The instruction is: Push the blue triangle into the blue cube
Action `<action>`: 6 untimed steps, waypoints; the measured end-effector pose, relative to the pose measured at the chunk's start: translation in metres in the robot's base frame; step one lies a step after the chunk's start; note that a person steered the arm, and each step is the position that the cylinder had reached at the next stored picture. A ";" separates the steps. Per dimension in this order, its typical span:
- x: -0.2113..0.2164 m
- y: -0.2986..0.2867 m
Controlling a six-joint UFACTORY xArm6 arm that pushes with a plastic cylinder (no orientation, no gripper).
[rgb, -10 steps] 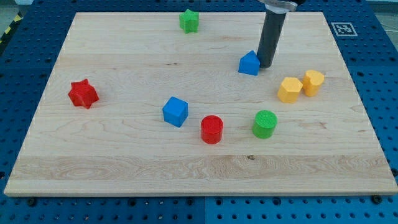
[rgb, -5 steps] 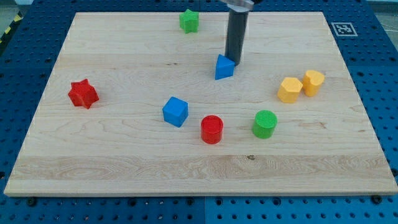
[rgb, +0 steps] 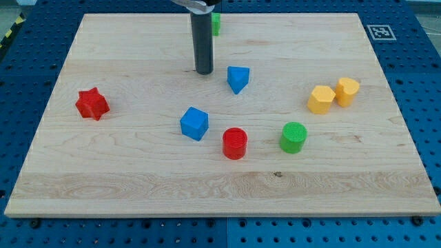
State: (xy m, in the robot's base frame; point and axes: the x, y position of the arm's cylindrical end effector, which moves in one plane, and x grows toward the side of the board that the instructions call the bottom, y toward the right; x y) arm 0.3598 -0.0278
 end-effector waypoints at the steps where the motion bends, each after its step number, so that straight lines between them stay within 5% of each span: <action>1: 0.000 0.031; 4: 0.000 0.122; 6: 0.011 0.085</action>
